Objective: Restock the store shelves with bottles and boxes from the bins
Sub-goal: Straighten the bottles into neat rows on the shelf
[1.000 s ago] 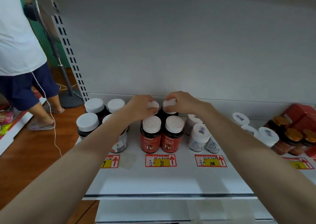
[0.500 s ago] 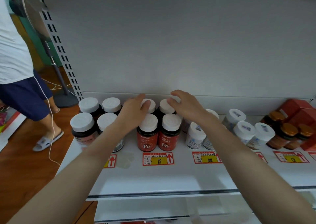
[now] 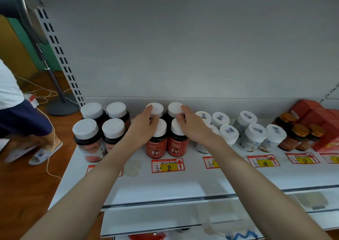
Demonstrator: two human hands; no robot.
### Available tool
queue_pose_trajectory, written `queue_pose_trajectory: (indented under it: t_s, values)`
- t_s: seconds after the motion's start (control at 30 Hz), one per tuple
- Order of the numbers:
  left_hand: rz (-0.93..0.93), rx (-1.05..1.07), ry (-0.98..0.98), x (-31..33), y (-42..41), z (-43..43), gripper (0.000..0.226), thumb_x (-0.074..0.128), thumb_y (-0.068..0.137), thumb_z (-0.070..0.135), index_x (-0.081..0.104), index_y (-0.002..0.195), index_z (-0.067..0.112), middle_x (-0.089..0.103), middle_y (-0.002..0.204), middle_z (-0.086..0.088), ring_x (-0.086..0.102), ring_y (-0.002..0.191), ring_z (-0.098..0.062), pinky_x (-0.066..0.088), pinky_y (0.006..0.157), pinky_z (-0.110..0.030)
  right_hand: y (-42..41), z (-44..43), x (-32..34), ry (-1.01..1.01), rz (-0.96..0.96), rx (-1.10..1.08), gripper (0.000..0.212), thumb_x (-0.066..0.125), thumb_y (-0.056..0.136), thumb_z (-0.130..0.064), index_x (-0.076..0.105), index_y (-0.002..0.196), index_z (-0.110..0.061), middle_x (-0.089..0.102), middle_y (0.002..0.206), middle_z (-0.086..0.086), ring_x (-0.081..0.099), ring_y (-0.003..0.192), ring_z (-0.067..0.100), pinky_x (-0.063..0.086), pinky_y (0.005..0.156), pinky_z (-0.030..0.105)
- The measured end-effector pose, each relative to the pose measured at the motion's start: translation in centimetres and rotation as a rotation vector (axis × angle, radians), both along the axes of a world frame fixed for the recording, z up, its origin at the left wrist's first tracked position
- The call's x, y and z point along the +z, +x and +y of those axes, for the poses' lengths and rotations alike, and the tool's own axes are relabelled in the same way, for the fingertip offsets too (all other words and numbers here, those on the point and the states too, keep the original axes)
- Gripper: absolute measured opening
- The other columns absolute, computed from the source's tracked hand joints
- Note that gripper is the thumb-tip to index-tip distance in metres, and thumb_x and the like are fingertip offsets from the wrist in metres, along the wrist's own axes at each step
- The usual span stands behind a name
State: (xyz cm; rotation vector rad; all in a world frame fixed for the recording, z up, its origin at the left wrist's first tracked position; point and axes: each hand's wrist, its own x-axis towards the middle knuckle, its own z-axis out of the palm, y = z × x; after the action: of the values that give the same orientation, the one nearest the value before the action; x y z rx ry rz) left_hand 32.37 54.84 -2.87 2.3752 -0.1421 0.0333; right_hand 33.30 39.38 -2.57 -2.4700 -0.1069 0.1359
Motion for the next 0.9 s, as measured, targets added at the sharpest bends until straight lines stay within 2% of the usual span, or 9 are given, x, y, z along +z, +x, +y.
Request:
queue_pose_trajectory:
  t_s: [0.13,0.27,0.43,0.57,0.63,0.7,0.77,0.83,0.9]
  values:
    - [-0.010,-0.011,0.027,-0.3,0.2,0.1,0.047,0.034,0.099,0.021,0.024,0.143,0.007,0.053,0.122,-0.021,0.052,0.107,-0.030,0.038,0.080,-0.029,0.0,0.2,-0.2,-0.008,-0.015,-0.018,0.045,0.028,0.101,-0.024,0.023,0.142,-0.006,0.046,0.135,0.021,0.045,0.122,0.035,0.036,0.097,0.038]
    - [-0.018,-0.019,0.043,-0.4,0.3,0.0,0.046,0.033,0.100,0.020,0.025,0.142,0.006,0.054,0.122,-0.022,0.052,0.107,-0.033,0.039,0.082,-0.033,-0.2,0.2,-0.1,-0.010,-0.023,-0.016,0.046,0.028,0.101,-0.025,0.022,0.143,-0.007,0.046,0.136,0.019,0.045,0.123,0.034,0.035,0.096,0.035]
    - [-0.015,-0.009,0.059,-0.7,0.5,-0.1,0.045,0.032,0.100,0.021,0.025,0.142,0.005,0.051,0.126,-0.024,0.050,0.111,-0.035,0.037,0.082,-0.031,-0.2,-0.1,0.2,-0.031,0.001,0.000,0.048,0.029,0.101,-0.027,0.021,0.144,-0.008,0.045,0.139,0.017,0.043,0.125,0.031,0.034,0.095,0.032]
    - [0.014,0.010,0.067,-0.3,0.3,-0.3,0.041,0.030,0.101,0.021,0.033,0.136,0.000,0.048,0.128,-0.026,0.047,0.115,-0.036,0.037,0.089,-0.035,0.1,-0.7,1.1,-0.049,-0.014,0.018,0.047,0.030,0.101,-0.027,0.025,0.143,-0.008,0.038,0.145,0.015,0.036,0.132,0.029,0.029,0.101,0.029]
    - [0.005,0.044,0.070,0.1,0.2,-0.3,0.041,0.030,0.101,0.022,0.036,0.134,-0.001,0.048,0.131,-0.025,0.044,0.120,-0.035,0.034,0.092,-0.034,0.5,-1.7,2.1,-0.048,-0.063,0.010,0.043,0.031,0.101,-0.026,0.032,0.139,-0.007,0.043,0.141,0.015,0.039,0.129,0.029,0.030,0.097,0.028]
    - [-0.063,0.085,0.068,0.6,0.4,-0.4,0.040,0.031,0.100,0.022,0.039,0.133,-0.001,0.048,0.132,-0.023,0.043,0.121,-0.034,0.033,0.093,-0.033,0.9,-3.3,3.3,-0.028,-0.130,-0.005,0.040,0.034,0.100,-0.024,0.038,0.136,-0.007,0.050,0.134,0.016,0.048,0.121,0.029,0.035,0.089,0.025]
    - [-0.186,0.113,0.040,1.3,0.2,-1.2,0.039,0.037,0.099,0.019,0.043,0.132,0.000,0.048,0.133,-0.020,0.044,0.122,-0.032,0.031,0.093,-0.029,1.3,-5.7,4.4,-0.001,-0.190,-0.021,0.038,0.038,0.099,-0.022,0.044,0.133,-0.007,0.056,0.127,0.015,0.056,0.110,0.030,0.039,0.068,0.014]
    - [-0.384,0.095,0.019,2.0,-0.5,-2.8,0.035,0.045,0.096,0.015,0.051,0.127,0.000,0.050,0.132,-0.019,0.048,0.119,-0.030,0.030,0.091,-0.018,1.5,-8.2,5.2,-0.043,-0.245,-0.026,0.033,0.043,0.097,-0.021,0.052,0.126,-0.007,0.060,0.122,0.014,0.058,0.105,0.027,0.035,0.067,0.012]
    - [-0.533,-0.014,0.047,2.5,-1.5,-5.2,0.032,0.051,0.091,0.017,0.060,0.115,-0.003,0.058,0.120,-0.021,0.058,0.106,-0.032,0.031,0.085,-0.013,1.4,-10.5,5.5,-0.118,-0.256,0.009,0.029,0.048,0.095,-0.021,0.058,0.119,-0.007,0.063,0.117,0.012,0.058,0.102,0.021,0.030,0.069,0.011]
